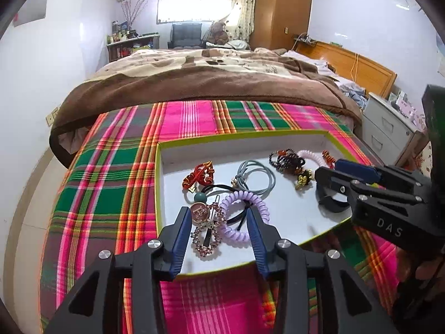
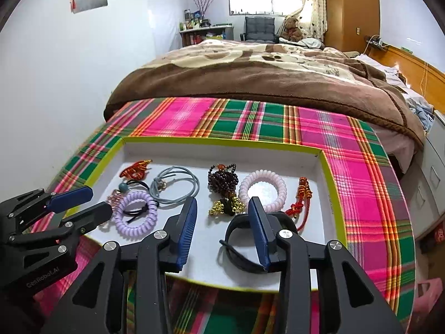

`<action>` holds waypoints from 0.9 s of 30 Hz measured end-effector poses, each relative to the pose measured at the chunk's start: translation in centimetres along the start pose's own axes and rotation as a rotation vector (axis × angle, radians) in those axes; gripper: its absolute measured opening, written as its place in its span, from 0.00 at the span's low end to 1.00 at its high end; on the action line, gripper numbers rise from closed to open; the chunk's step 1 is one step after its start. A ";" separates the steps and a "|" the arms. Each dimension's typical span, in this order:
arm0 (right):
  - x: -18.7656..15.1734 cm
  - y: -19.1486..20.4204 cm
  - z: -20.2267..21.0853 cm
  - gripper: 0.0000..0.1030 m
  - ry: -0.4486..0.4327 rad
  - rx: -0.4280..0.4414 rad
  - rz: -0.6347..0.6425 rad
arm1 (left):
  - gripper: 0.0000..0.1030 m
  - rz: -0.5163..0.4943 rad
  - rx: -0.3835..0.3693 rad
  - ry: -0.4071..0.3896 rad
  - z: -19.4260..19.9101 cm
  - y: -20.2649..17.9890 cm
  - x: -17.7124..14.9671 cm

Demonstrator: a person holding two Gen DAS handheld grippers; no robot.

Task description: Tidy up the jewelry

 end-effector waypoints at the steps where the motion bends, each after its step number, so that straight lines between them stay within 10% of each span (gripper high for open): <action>1: 0.0 0.1 0.5 0.41 -0.008 0.003 -0.007 | 0.40 0.003 0.009 -0.009 0.4 0.0 0.0; 27: -5.3 3.8 8.0 0.42 -0.108 -0.027 -0.035 | 0.40 0.076 0.155 -0.044 6.7 -0.4 -4.4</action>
Point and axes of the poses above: each gripper's, at about its wrist camera, not at the fingertips, and z roughly against the way its jaws point, y to its left, x to its top, the point moved 6 cm from there along -z, roughly the way its jaws point, and after that the axes turned 7 degrees about x, right-handed, at the moved point
